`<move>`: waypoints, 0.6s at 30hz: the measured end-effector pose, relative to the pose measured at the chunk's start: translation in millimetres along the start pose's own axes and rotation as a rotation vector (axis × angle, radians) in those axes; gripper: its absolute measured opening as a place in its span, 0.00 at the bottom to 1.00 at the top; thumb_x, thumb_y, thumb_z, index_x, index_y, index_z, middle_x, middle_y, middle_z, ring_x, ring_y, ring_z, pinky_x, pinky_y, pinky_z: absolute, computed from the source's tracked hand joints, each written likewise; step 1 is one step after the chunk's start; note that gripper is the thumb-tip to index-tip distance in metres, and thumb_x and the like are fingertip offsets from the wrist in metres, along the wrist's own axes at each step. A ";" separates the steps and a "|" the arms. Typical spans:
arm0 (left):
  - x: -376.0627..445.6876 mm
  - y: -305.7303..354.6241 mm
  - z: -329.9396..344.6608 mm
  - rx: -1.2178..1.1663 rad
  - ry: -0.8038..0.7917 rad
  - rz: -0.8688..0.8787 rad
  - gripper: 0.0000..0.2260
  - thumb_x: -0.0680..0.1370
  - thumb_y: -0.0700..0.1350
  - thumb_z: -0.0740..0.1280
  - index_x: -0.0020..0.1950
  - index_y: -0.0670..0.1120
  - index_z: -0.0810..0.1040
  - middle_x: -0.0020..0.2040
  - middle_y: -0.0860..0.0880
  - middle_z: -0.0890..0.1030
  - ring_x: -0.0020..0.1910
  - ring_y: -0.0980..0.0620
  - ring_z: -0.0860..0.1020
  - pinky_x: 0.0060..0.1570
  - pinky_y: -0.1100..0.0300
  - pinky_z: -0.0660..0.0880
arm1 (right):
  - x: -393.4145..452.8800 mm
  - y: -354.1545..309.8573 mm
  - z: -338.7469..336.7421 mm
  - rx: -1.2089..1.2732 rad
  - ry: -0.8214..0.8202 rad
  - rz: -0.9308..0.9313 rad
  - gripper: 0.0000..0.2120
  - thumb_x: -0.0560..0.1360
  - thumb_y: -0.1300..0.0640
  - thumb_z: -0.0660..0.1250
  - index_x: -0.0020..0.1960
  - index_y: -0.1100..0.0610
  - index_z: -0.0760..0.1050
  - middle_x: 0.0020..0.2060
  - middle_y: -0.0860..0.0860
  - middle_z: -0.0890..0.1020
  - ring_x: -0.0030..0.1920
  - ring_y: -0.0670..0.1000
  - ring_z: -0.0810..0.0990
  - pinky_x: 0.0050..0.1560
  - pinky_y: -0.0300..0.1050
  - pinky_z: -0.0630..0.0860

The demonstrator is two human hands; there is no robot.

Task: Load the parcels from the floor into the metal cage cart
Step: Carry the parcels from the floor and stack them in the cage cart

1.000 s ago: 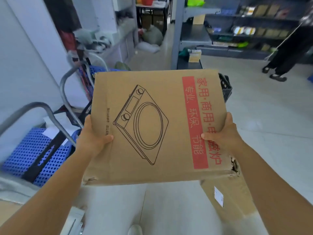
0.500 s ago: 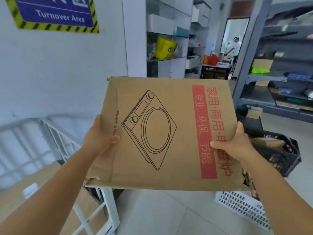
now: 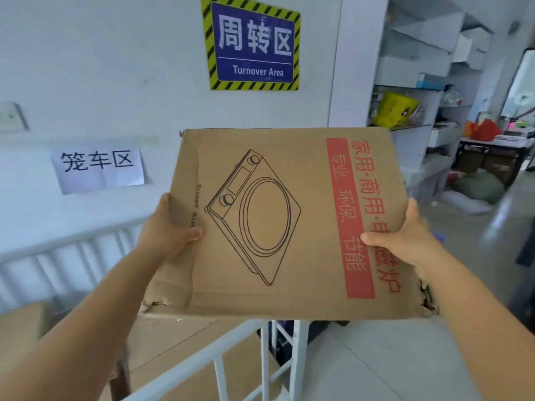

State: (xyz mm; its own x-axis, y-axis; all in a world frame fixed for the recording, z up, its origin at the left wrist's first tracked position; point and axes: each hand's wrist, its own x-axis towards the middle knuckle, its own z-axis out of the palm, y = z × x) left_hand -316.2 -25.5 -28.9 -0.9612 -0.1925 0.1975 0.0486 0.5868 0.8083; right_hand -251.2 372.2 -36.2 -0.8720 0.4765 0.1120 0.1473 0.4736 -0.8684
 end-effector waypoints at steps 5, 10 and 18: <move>19.1 -58.6 -68.1 0.006 0.075 -0.039 0.43 0.70 0.42 0.76 0.78 0.49 0.53 0.56 0.51 0.71 0.51 0.48 0.71 0.49 0.55 0.70 | -2.8 -42.2 89.0 0.010 -0.095 -0.045 0.42 0.59 0.52 0.83 0.63 0.46 0.60 0.64 0.54 0.71 0.61 0.57 0.74 0.60 0.61 0.74; 28.3 -117.1 -116.2 -0.006 0.140 -0.152 0.41 0.69 0.40 0.76 0.75 0.51 0.58 0.55 0.49 0.73 0.53 0.44 0.74 0.54 0.49 0.74 | -3.8 -74.2 166.7 -0.054 -0.187 -0.062 0.44 0.57 0.47 0.82 0.64 0.48 0.59 0.61 0.54 0.71 0.59 0.58 0.75 0.56 0.60 0.75; 44.0 -205.0 -149.7 -0.003 0.224 -0.331 0.44 0.66 0.43 0.78 0.76 0.51 0.57 0.56 0.46 0.77 0.54 0.42 0.77 0.56 0.45 0.76 | 16.5 -104.6 279.5 -0.102 -0.378 -0.098 0.38 0.57 0.50 0.83 0.58 0.47 0.62 0.58 0.52 0.71 0.56 0.56 0.76 0.57 0.61 0.76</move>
State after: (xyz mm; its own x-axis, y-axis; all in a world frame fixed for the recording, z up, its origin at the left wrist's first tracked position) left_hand -327.8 -272.0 -102.9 -0.8419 -0.5380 0.0421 -0.2529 0.4624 0.8499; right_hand -411.5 123.5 -78.6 -0.9916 0.1286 -0.0099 0.0837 0.5832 -0.8080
